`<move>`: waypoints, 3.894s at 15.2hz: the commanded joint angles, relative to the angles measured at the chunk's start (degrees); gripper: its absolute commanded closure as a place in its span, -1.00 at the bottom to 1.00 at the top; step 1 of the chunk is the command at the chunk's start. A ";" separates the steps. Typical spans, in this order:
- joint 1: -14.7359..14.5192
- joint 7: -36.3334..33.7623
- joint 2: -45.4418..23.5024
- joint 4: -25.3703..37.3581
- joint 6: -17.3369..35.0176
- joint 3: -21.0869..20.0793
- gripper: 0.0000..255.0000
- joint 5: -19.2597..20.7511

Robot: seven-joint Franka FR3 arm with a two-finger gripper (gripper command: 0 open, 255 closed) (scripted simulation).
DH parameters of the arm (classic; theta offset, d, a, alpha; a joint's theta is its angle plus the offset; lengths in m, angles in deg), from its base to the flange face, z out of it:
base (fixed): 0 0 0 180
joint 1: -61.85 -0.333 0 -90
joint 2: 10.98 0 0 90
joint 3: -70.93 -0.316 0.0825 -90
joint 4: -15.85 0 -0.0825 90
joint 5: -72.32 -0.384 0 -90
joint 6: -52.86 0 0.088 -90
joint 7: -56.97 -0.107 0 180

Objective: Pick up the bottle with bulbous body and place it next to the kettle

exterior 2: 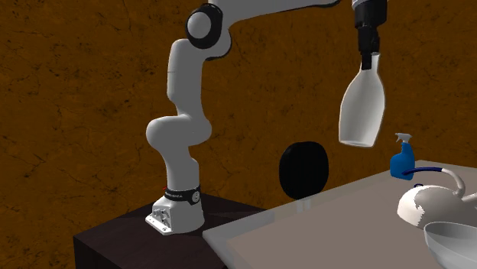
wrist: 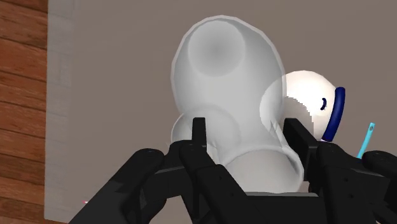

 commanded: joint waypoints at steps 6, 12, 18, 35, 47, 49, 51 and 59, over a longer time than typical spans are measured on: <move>-2.02 -2.09 -8.17 5.53 2.25 -0.72 1.00 2.79; -1.15 -1.82 -5.79 -2.53 8.04 -0.56 1.00 1.92; -0.64 -1.67 -4.31 -9.18 13.30 -0.42 1.00 1.42; -0.11 -1.82 -3.55 -23.30 26.69 -0.15 1.00 1.29; -0.15 -2.48 -5.38 -30.29 35.40 0.06 1.00 2.15; -0.15 -2.51 -5.47 -30.51 35.70 0.07 1.00 2.19; -0.15 -2.51 -5.47 -30.51 35.70 0.07 1.00 2.19; -0.15 -2.50 -5.46 -30.53 35.70 0.07 -1.00 2.18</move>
